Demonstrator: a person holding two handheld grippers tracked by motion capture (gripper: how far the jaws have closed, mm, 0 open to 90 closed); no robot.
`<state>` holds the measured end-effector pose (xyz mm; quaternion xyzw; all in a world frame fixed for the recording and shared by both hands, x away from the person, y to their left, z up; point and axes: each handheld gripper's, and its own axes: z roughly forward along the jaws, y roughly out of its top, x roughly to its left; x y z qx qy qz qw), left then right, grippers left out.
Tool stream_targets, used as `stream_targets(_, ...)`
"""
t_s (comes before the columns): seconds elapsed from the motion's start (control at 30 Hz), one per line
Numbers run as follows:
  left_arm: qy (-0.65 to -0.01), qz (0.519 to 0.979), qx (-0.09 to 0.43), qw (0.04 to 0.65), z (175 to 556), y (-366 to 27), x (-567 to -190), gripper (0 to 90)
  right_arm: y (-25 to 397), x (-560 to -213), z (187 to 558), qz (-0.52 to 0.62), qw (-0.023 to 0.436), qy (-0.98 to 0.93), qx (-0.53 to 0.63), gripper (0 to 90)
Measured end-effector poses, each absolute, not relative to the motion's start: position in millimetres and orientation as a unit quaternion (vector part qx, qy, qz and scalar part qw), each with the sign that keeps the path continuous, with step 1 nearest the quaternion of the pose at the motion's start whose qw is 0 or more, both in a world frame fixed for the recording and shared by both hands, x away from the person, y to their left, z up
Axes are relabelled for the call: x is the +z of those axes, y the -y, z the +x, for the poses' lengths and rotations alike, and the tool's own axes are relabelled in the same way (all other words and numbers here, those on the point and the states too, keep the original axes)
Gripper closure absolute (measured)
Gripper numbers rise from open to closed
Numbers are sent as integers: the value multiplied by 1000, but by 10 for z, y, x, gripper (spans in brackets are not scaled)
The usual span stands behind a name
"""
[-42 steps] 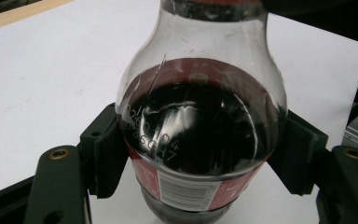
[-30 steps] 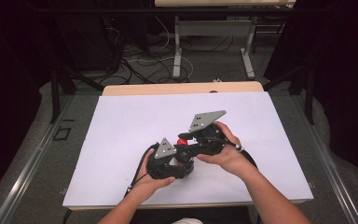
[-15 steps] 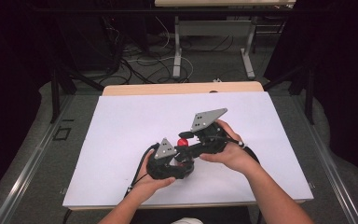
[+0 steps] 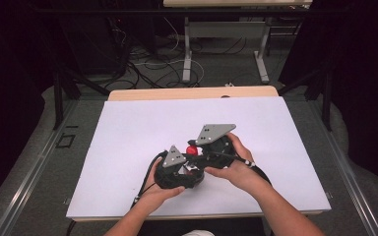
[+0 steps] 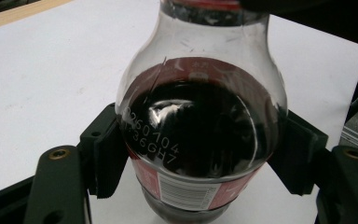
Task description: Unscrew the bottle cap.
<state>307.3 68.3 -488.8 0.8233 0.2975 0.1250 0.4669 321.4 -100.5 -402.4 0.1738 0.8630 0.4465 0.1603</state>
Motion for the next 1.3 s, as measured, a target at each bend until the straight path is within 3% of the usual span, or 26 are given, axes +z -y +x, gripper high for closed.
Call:
stream_targets(0.2,-289,830,122,461,3075,-684,-4885,302,994,-4038,3270,164,155,-867,445,598)
stream_targets(0.37,-293,828,124,462,3068,-684,-4888,303,1077,-4032,3425,126,107,-873,459,607)
stream_targets(0.53,-294,827,121,464,3061,-677,-4887,303,1104,-4031,3459,121,90,-873,464,606)
stream_targets(0.7,-294,828,125,461,3073,-691,-4886,303,1098,-4010,3353,160,108,-862,468,498)
stream_targets(0.97,-296,825,128,463,3073,-691,-4883,303,1018,-4010,3201,178,152,-861,452,509)
stream_targets(1.2,-284,834,128,456,3076,-701,-4875,303,981,-4016,3224,177,166,-864,442,589)
stream_targets(1.3,-294,827,126,462,3072,-696,-4885,303,992,-4007,3305,164,146,-868,445,605)
